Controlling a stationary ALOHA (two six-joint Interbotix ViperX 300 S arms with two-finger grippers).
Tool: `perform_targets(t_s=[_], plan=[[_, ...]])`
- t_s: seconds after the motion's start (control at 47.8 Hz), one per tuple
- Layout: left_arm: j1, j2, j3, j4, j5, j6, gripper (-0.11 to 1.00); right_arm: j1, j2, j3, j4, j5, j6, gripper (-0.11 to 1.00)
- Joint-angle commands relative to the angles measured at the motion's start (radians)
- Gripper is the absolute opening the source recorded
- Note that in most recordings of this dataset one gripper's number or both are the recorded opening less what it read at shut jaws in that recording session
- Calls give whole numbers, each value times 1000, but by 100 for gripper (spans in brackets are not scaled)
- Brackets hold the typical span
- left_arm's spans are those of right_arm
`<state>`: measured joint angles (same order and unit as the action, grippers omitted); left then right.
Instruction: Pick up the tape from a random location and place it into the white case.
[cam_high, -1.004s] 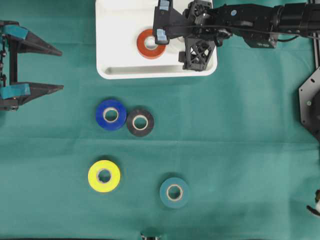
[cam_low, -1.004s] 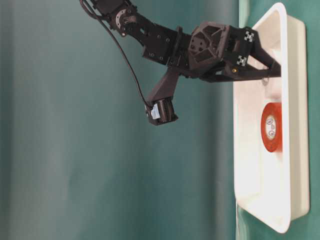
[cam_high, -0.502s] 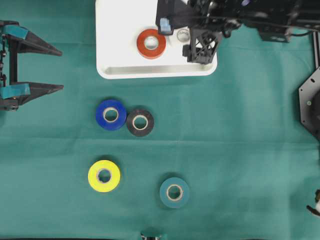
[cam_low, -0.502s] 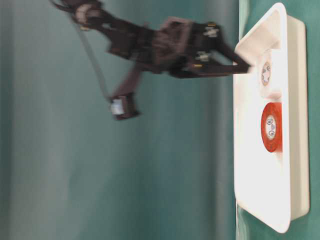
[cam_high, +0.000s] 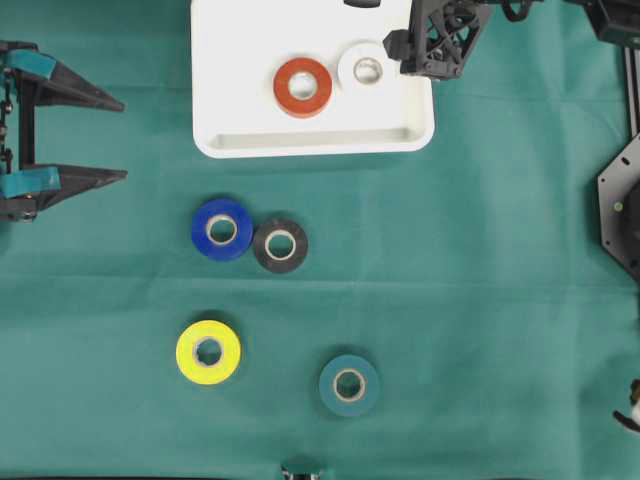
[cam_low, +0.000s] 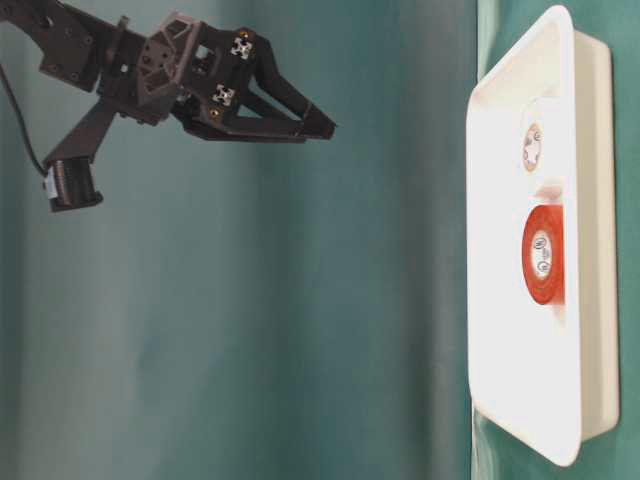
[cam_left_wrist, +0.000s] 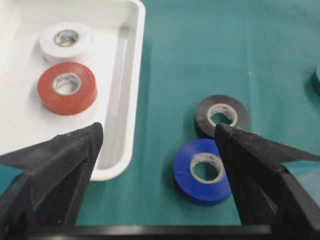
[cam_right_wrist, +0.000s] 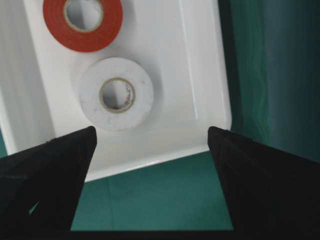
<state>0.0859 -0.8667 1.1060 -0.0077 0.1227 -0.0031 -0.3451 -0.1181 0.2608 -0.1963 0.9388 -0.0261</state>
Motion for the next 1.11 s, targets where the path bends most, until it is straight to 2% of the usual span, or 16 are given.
perform_targets(t_s=[0.0,0.126,0.23,0.418,0.607,0.774,1.088], plan=[[2,3,-15,-2,-9,0,99,2,-23,-23,-2,0,3,90],[2,3,-15,-2,-9,-2,99,28,-23,-21,5,-2,6,89],[2,3,-15,-2,-9,0,99,78,-23,-15,11,-3,12,89],[2,3,-17,-2,-6,0,99,210,-21,-8,11,-15,74,89],[2,3,-15,0,-5,0,99,304,-23,-6,8,-26,123,89],[2,3,-15,-2,-5,0,99,327,-23,-3,8,-38,150,89],[2,3,-15,-2,-5,-2,99,327,-38,12,6,-43,150,89]])
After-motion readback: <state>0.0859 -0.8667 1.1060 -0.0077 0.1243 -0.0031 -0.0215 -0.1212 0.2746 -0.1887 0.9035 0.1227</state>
